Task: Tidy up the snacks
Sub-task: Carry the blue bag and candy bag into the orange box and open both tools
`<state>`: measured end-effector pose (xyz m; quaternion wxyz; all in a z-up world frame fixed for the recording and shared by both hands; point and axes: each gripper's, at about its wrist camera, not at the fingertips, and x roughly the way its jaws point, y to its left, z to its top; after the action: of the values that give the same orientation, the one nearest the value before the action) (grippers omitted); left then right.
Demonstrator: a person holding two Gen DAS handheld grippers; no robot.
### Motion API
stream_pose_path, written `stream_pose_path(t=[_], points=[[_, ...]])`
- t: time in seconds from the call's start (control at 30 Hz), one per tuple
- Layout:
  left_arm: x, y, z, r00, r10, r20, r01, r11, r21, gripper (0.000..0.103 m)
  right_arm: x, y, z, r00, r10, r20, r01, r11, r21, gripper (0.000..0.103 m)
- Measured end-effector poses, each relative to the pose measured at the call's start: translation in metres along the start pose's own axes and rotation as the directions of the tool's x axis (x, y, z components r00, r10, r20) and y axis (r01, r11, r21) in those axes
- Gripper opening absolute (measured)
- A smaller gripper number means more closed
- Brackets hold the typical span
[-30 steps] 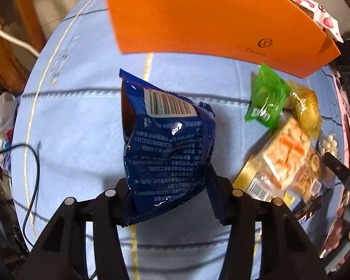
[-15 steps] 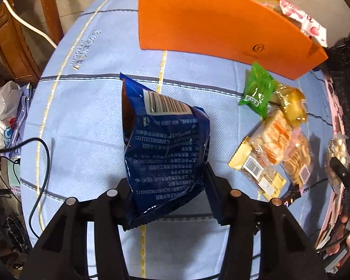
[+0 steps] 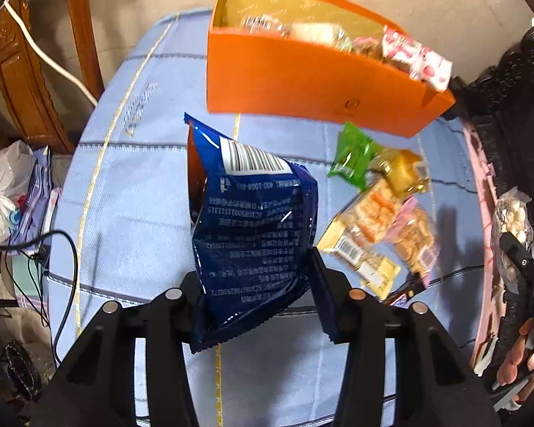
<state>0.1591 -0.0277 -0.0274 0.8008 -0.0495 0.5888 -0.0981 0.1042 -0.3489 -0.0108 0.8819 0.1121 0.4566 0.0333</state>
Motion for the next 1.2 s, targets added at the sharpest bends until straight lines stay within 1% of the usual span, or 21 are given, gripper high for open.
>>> stream_pose_path(t=[0.2,0.37,0.57,0.7,0.73,0.83,0.97,1.07,1.2], points=[[-0.029,-0.007,0.026,0.997,-0.031,0.073,0.030,0.999,0.013,0.046,-0.013,0.022,0.029,0.997,0.041,0.063,-0.038,0.998,-0.050,0.048],[-0.046,-0.014,0.054,0.991,-0.051,0.121,0.048,0.999,0.026,0.046,-0.012,0.037,0.061,0.992,0.064,0.110,-0.055,0.995,-0.087,0.048],[-0.056,-0.027,0.102,0.982,-0.061,0.179,0.051,0.997,0.060,0.046,0.003,0.052,0.101,0.987,0.071,0.144,-0.052,0.990,-0.129,0.048],[-0.054,-0.034,0.133,0.978,-0.060,0.199,0.047,0.996,0.070,0.046,0.017,0.061,0.133,0.982,0.071,0.175,-0.045,0.988,-0.148,0.048],[-0.050,-0.036,0.144,0.979,-0.059,0.195,0.046,0.996,0.071,0.046,0.020,0.062,0.139,0.982,0.069,0.178,-0.043,0.988,-0.149,0.048],[-0.042,-0.038,0.161,0.980,-0.053,0.194,0.039,0.997,0.073,0.046,0.035,0.062,0.158,0.982,0.058,0.180,-0.033,0.989,-0.141,0.048],[-0.026,-0.040,0.181,0.983,-0.044,0.178,0.032,0.997,0.070,0.046,0.056,0.061,0.176,0.985,0.055,0.161,-0.035,0.992,-0.125,0.048],[-0.016,-0.038,0.192,0.984,-0.043,0.171,0.033,0.998,0.059,0.046,0.071,0.065,0.183,0.988,0.047,0.148,-0.027,0.990,-0.135,0.048],[0.000,-0.033,0.204,0.987,-0.028,0.155,0.024,0.999,0.027,0.048,0.090,0.072,0.193,0.991,0.042,0.131,-0.024,0.991,-0.133,0.048]])
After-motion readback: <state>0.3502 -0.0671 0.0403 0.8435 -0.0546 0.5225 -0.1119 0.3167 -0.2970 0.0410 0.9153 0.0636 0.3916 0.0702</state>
